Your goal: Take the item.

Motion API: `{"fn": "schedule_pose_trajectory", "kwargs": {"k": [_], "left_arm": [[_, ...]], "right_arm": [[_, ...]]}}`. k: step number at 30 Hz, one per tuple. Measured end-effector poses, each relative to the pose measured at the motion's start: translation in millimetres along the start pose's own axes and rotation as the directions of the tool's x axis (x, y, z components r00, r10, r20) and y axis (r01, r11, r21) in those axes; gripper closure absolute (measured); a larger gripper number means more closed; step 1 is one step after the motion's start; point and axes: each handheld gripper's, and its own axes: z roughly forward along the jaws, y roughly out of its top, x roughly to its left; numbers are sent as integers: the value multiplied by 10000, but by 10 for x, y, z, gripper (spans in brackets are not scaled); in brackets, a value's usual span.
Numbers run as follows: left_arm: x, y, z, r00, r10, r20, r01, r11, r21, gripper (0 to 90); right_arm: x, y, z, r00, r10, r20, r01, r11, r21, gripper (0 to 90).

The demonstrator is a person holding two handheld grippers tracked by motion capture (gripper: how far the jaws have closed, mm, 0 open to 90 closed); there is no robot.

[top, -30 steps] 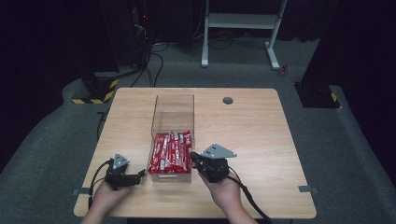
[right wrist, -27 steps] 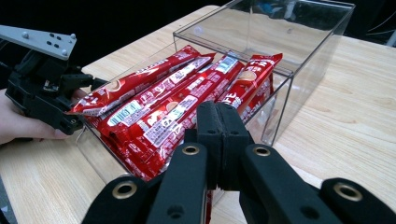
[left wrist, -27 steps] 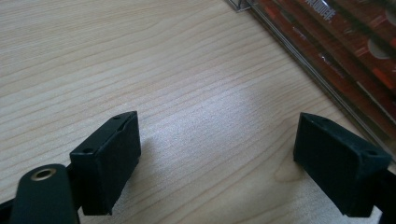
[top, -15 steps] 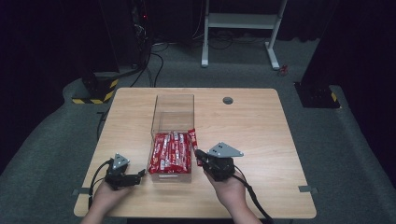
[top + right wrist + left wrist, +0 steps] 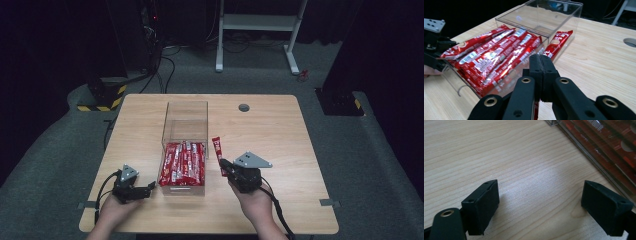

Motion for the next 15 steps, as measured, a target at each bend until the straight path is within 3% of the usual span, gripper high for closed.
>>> {"fn": "schedule_pose_trajectory", "kwargs": {"k": [15], "left_arm": [[1,1,-1,10000,6,10,-6,10000,6,151]], "right_arm": [[-200,-70,-93,9986,115,515,-118,9999,54,898]]}}
